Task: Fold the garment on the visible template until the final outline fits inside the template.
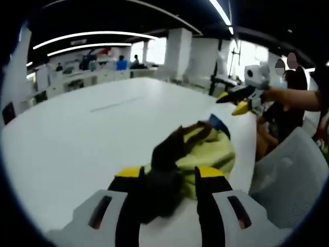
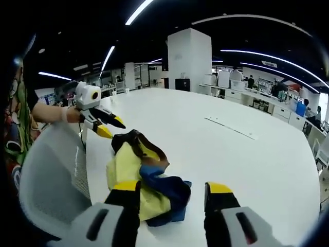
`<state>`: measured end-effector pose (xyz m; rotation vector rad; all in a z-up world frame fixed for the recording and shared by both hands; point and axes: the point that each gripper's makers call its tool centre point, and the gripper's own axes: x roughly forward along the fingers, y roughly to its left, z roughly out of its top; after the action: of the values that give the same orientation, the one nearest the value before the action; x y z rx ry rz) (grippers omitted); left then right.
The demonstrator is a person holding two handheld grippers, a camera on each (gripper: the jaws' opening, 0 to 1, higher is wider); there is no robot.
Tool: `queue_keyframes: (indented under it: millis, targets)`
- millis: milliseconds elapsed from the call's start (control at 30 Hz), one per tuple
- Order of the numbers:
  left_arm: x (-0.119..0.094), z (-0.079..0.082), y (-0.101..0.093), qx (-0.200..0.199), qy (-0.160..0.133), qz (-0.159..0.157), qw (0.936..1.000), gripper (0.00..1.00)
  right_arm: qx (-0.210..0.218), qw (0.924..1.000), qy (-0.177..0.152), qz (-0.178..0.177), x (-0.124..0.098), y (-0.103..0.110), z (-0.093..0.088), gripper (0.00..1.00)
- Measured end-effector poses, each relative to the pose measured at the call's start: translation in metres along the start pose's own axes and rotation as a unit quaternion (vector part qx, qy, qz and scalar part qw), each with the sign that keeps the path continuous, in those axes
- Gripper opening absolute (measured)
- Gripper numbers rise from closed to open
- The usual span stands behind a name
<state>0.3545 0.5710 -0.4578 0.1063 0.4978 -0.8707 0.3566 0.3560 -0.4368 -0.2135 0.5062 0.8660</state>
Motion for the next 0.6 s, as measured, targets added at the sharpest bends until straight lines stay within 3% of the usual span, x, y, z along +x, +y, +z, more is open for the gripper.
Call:
queue_keyframes:
  millis: [133, 367, 600]
  targets:
    - [0.003, -0.003, 0.001, -0.002, 0.003, 0.004, 1.0000, 0.31, -0.029, 0.9995, 0.014, -0.007, 0.007, -0.005, -0.003, 0.30]
    - [0.007, -0.006, 0.005, 0.011, 0.013, 0.011, 0.9998, 0.25, -0.018, 0.9991, 0.037, -0.006, 0.020, -0.011, -0.016, 0.24]
    - [0.015, -0.004, 0.006, 0.024, 0.017, 0.013, 0.9995, 0.20, 0.002, 0.9994, 0.031, -0.013, 0.025, -0.019, -0.018, 0.17]
